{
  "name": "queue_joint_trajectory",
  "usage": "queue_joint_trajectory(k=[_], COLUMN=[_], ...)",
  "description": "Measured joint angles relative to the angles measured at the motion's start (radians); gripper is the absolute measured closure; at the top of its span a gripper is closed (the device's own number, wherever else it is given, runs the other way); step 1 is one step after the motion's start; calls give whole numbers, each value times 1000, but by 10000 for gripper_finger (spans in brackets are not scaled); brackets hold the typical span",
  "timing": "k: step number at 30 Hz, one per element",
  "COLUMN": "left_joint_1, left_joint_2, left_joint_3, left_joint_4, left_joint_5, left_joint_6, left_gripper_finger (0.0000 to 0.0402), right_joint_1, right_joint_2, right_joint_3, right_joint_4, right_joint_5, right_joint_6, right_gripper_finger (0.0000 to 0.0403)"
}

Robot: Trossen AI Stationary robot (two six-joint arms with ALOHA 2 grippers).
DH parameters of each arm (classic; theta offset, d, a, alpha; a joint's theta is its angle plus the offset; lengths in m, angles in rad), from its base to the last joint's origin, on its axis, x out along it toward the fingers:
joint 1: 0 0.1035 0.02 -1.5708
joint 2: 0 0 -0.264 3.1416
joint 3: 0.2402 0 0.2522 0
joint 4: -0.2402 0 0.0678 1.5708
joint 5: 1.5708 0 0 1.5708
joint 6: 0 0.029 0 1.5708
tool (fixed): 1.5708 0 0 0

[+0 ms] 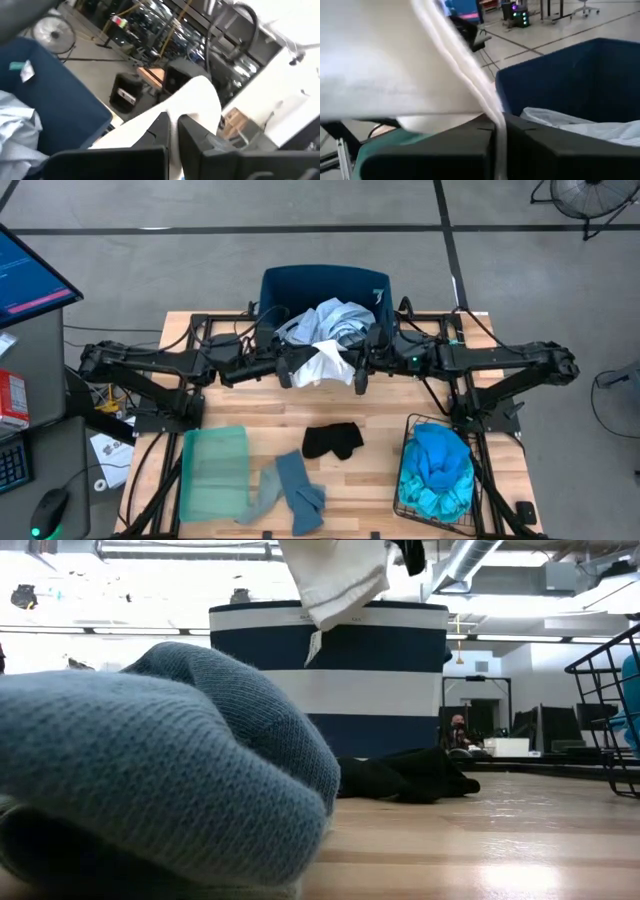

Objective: Pick & Place Cloths
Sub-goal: Put the white shorts into the wire basket

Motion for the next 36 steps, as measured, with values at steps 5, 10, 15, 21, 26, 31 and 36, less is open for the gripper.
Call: queue_joint_trajectory(k=[5, 10, 15, 21, 26, 31, 36], left_joint_1=[-23, -70, -111, -113, -112, -112, -112], left_joint_2=[0, 0, 0, 0, 0, 0, 0], left_joint_3=[0, 0, 0, 0, 0, 0, 0], left_joint_4=[3, 3, 3, 3, 2, 2, -2], left_joint_5=[47, 66, 77, 75, 75, 75, 77], left_joint_6=[165, 321, 389, 390, 378, 375, 377], left_gripper_finger=[372, 318, 264, 230, 229, 234, 230], right_joint_1=[36, 131, 322, 591, 813, 984, 1072], right_joint_2=[-78, -153, -195, -185, -108, -20, 64], right_joint_3=[102, 290, 438, 458, 457, 457, 452], right_joint_4=[-29, -347, -786, -1162, -1393, -1562, -1581], right_joint_5=[8, 96, 275, 440, 469, 445, 361], right_joint_6=[-12, -16, 174, 613, 1008, 1384, 1559], right_gripper_finger=[400, 401, 402, 402, 402, 403, 403])
